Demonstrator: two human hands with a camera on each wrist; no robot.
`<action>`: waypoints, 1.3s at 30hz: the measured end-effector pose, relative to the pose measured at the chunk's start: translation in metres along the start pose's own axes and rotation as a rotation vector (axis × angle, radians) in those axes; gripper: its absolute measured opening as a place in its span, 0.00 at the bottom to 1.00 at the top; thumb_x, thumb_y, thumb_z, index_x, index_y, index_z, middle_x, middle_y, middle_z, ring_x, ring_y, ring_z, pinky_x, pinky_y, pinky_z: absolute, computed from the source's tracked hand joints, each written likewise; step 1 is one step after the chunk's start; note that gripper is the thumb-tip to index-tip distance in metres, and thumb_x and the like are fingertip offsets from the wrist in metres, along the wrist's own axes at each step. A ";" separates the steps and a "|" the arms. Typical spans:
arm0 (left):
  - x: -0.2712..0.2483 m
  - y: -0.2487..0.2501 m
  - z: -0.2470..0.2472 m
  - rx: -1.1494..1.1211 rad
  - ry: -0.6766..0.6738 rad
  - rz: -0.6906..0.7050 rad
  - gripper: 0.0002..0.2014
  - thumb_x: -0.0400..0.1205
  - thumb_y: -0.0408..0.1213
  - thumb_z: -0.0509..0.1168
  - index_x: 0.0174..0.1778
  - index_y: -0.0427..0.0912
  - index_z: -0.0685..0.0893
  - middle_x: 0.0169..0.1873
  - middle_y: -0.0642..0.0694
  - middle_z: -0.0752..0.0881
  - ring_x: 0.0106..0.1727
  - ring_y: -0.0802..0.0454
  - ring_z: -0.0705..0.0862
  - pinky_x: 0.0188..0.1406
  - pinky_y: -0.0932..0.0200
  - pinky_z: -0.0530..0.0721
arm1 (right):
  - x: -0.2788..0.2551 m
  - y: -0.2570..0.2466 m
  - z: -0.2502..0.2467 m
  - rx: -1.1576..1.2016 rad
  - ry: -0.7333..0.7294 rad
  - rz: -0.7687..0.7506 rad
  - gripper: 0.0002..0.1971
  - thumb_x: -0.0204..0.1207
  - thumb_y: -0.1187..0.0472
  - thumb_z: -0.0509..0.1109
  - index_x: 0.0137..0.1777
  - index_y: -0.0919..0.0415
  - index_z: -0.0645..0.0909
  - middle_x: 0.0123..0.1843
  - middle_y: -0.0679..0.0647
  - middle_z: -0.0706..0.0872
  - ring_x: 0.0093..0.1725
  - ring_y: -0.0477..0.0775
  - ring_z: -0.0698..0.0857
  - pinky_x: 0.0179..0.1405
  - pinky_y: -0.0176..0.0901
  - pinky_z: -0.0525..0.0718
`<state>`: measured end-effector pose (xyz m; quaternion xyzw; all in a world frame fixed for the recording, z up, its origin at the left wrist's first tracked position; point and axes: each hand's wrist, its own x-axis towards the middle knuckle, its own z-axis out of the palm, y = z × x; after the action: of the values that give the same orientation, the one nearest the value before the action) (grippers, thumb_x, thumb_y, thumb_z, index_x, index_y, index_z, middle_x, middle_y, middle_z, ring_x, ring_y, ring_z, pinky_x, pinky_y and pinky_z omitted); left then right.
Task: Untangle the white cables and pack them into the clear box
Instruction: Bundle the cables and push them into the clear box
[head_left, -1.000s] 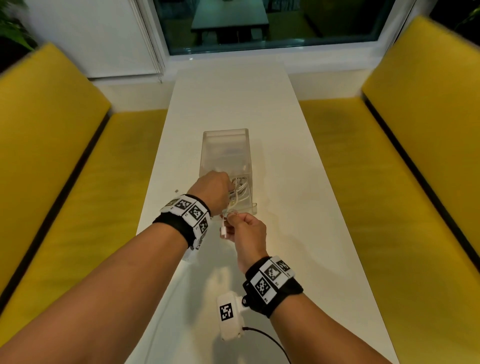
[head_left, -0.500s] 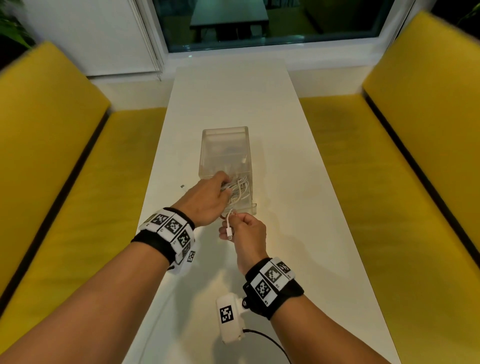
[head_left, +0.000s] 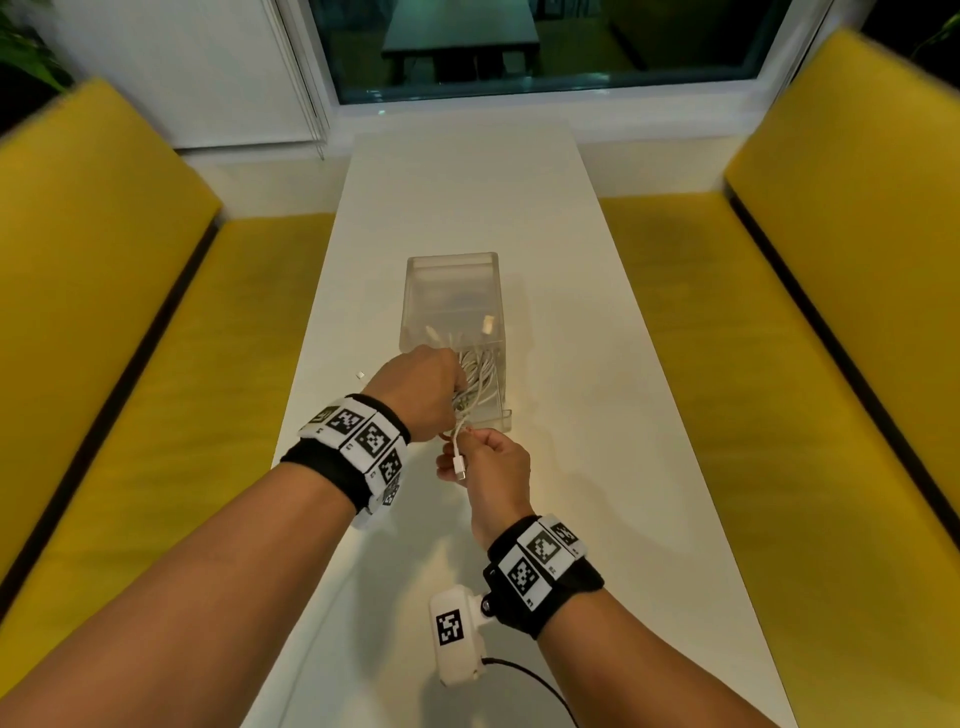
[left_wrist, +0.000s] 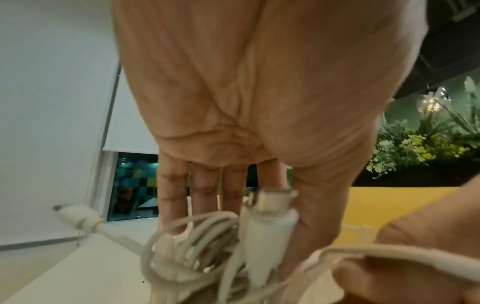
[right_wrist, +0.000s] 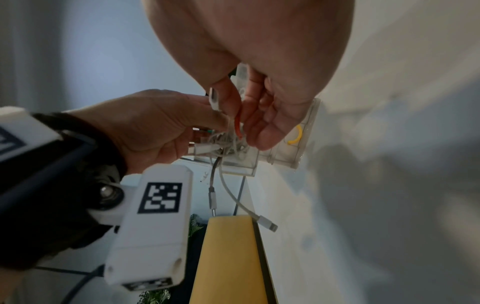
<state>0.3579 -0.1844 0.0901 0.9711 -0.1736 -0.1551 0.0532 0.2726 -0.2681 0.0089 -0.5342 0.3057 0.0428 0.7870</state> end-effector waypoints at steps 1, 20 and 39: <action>0.000 0.000 0.002 0.013 0.014 -0.001 0.10 0.71 0.26 0.73 0.45 0.42 0.92 0.39 0.43 0.91 0.35 0.46 0.87 0.27 0.57 0.81 | 0.000 0.000 0.000 0.003 0.000 0.003 0.11 0.79 0.69 0.70 0.35 0.66 0.86 0.34 0.61 0.87 0.33 0.59 0.85 0.46 0.58 0.90; -0.001 -0.003 0.017 -0.113 0.353 -0.051 0.11 0.83 0.46 0.68 0.58 0.51 0.91 0.54 0.49 0.86 0.58 0.45 0.83 0.63 0.46 0.69 | 0.005 -0.010 -0.002 0.039 -0.037 -0.005 0.12 0.80 0.72 0.69 0.35 0.65 0.84 0.33 0.61 0.86 0.33 0.60 0.83 0.39 0.52 0.87; 0.001 -0.014 -0.001 -0.192 -0.030 0.048 0.19 0.75 0.22 0.73 0.62 0.39 0.90 0.55 0.46 0.88 0.55 0.42 0.89 0.41 0.56 0.86 | 0.007 -0.007 -0.014 -0.190 -0.063 -0.021 0.05 0.82 0.61 0.73 0.45 0.60 0.88 0.42 0.53 0.92 0.39 0.52 0.85 0.32 0.42 0.79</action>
<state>0.3640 -0.1719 0.0889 0.9546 -0.1820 -0.1841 0.1472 0.2751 -0.2847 0.0075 -0.6080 0.2696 0.0803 0.7424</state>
